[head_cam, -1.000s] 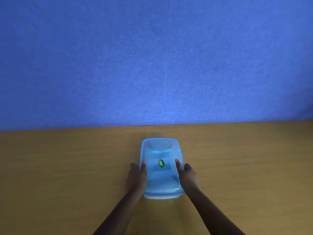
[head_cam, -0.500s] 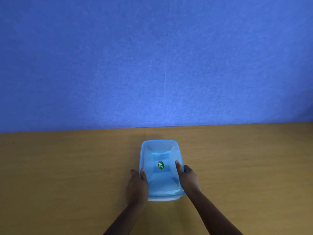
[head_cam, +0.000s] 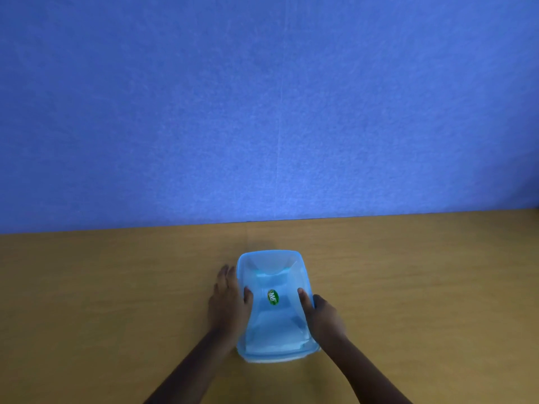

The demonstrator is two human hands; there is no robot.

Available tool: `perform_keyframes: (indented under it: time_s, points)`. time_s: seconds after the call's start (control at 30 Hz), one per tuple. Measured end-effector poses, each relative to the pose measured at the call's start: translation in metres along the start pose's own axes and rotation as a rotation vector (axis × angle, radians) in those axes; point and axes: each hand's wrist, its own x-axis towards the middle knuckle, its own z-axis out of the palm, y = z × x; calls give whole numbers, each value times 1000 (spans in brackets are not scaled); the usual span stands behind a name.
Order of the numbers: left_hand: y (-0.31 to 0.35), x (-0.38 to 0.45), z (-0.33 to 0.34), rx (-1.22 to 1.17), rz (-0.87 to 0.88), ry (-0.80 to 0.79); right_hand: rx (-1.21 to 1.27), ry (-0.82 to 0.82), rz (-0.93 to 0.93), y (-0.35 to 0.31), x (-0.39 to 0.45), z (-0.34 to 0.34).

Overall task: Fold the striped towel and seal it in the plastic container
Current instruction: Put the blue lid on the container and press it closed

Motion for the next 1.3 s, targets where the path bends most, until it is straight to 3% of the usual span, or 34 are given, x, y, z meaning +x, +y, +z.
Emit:
perform_keyframes:
  time_s: [0.17,0.4,0.5,0.6,1.07,1.3]
  points:
    - [9,19,10,188,180,-78,-119,-16,-7,-2,-12,1]
    - [6,20,15,184,190,-64,-133,-103,29,-17,1,-7]
    - [6,22,15,217,187,-107,-89,-64,43,-29,17,-5]
    - [6,23,13,213,194,-92,-25,-1,22,-36,30,0]
    - [1,26,19,182,187,-70,45,-68,13,-43,59,-2]
    - [-5,26,24,-29,173,1,168,-23,5,-61,91,3]
